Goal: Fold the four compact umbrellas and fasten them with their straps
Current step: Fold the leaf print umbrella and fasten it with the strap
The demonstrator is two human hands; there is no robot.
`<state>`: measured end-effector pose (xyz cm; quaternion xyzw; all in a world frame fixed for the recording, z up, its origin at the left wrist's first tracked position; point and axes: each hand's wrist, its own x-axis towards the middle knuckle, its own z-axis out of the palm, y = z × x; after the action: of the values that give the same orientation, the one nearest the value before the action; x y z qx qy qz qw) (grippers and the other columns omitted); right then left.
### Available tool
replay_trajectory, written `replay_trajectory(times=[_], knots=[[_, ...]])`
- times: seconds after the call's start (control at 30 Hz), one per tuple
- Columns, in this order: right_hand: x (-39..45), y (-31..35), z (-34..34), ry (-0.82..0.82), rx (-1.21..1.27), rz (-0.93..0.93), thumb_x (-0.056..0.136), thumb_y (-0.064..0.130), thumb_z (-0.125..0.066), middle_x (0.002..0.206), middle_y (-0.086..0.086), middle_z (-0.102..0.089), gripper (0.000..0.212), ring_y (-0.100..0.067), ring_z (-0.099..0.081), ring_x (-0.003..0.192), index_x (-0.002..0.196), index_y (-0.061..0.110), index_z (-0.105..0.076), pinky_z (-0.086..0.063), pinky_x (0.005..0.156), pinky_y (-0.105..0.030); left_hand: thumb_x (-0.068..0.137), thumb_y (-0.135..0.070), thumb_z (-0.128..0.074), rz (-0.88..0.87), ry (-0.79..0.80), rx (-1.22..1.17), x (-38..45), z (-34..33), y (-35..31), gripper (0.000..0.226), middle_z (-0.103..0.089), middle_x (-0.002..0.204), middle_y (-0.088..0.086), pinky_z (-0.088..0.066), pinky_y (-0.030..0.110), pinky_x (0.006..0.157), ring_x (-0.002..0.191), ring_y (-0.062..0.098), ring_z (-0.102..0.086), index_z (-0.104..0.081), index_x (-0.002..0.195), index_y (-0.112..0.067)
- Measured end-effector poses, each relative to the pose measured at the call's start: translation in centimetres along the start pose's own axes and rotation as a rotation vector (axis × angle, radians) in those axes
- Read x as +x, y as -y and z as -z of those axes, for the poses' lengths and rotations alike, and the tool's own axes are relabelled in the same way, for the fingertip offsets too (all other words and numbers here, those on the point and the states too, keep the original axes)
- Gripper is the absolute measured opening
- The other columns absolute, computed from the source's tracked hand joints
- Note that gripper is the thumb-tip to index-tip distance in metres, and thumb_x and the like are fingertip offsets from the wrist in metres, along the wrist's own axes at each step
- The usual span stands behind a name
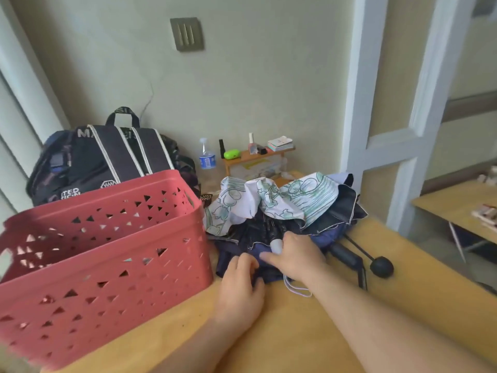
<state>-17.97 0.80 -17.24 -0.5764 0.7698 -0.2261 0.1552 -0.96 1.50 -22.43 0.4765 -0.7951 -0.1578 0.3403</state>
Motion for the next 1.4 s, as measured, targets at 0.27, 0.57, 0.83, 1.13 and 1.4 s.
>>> replay_trajectory(times=[0.27, 0.57, 0.83, 1.13, 1.4], knots=[[3.3, -0.4, 3.1, 0.163, 0.631, -0.254, 0.088, 0.01, -0.058, 0.074, -0.01, -0.053, 0.006, -0.02, -0.044, 0.056, 0.086, 0.01, -0.052, -0.03, 0.049, -0.023, 0.083, -0.002, -0.059, -0.1, -0.166, -0.035, -0.8, 0.4, -0.4, 0.033, -0.047, 0.098, -0.021, -0.042, 0.017, 0.075, 0.091, 0.005, -0.052, -0.054, 0.101, -0.03], [-2.5, -2.0, 14.1, 0.205, 1.247, -0.149, 0.095, 0.03, -0.074, 0.069, -0.001, -0.053, 0.024, -0.009, -0.039, 0.051, 0.107, 0.012, -0.064, -0.03, 0.049, -0.019, 0.081, -0.007, -0.061, -0.102, -0.182, -0.055, -1.5, 2.5, -1.3, 0.035, -0.055, 0.106, -0.024, -0.051, 0.035, 0.09, 0.102, 0.008, -0.058, -0.062, 0.101, -0.037], [-8.9, -1.0, 22.5, 0.265, 0.968, -0.027, 0.093, 0.037, -0.075, 0.08, -0.006, -0.063, 0.034, -0.017, -0.056, 0.063, 0.111, 0.008, -0.069, -0.049, 0.053, -0.027, 0.097, -0.022, -0.069, 0.007, -0.153, -0.328, -1.0, 10.1, -7.1, 0.028, -0.062, 0.115, -0.021, -0.051, 0.027, 0.092, 0.106, -0.002, -0.06, -0.058, 0.111, -0.045], [-14.1, -1.1, 25.5, -0.035, 0.498, -0.003, 0.094, 0.033, -0.076, 0.061, -0.001, -0.047, 0.028, -0.012, -0.034, 0.047, 0.099, 0.01, -0.062, -0.023, 0.041, -0.023, 0.071, 0.004, -0.05, 0.247, 0.111, -1.02, -3.8, 17.0, -10.6, 0.08, -0.048, 0.081, 0.027, -0.04, 0.053, 0.059, 0.063, 0.042, -0.043, -0.044, 0.139, -0.039], [-16.4, -4.2, 27.3, -0.152, 0.445, 0.039, 0.083, 0.038, -0.086, 0.067, -0.006, -0.051, 0.051, -0.014, -0.038, 0.052, 0.121, 0.008, -0.069, -0.03, 0.042, -0.025, 0.097, -0.045, -0.068, 0.305, -0.005, -1.117, -6.0, 23.1, -14.1, 0.043, -0.075, 0.111, 0.013, -0.057, 0.038, 0.082, 0.097, 0.03, -0.07, -0.067, 0.132, -0.019]])
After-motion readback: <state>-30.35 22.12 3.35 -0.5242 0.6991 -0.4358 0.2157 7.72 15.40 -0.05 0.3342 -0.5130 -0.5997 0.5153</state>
